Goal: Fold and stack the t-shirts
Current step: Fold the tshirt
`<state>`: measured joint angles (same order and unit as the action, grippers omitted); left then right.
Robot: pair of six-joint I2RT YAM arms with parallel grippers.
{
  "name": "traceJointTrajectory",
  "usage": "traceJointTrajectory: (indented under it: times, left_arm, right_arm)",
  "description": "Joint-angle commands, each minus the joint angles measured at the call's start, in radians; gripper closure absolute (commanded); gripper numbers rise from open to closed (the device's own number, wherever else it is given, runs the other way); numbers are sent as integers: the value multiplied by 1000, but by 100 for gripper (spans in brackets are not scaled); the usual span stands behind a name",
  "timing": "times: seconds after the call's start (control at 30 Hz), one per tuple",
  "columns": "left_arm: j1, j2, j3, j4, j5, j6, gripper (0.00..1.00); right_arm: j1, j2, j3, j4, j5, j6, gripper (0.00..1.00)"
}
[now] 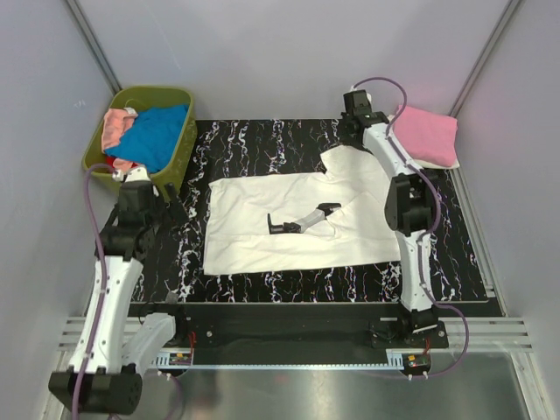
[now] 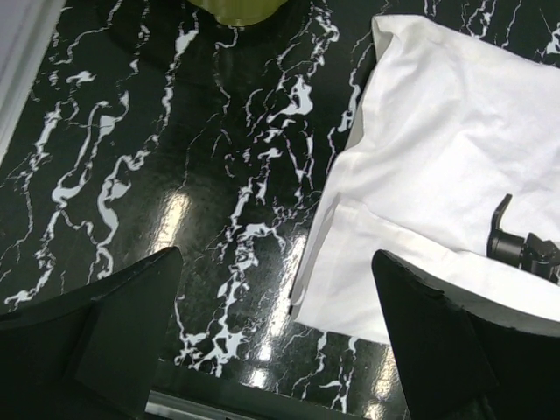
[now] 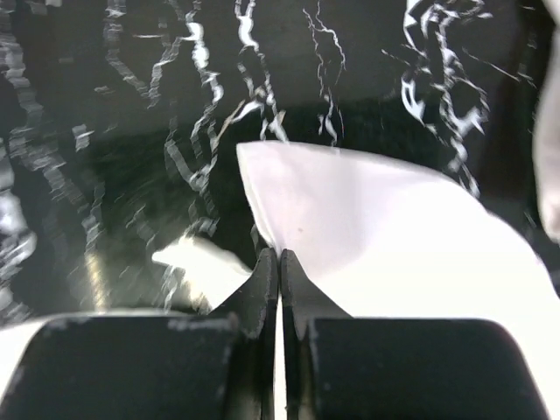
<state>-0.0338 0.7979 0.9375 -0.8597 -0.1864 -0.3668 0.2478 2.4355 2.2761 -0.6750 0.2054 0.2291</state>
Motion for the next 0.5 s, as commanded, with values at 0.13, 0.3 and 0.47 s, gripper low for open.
traceJointTrajectory:
  times: [0.13, 0.3, 0.47]
  left_arm:
    - [-92, 434, 330, 119, -5, -17, 6]
    - [-120, 762, 532, 152, 8, -14, 14]
    - [-120, 1092, 757, 117, 39, -14, 23]
  right_arm:
    - [1, -449, -385, 100, -25, 107, 100]
    - [-30, -663, -627, 94, 80, 167, 100]
    - [-70, -768, -823, 97, 45, 207, 100]
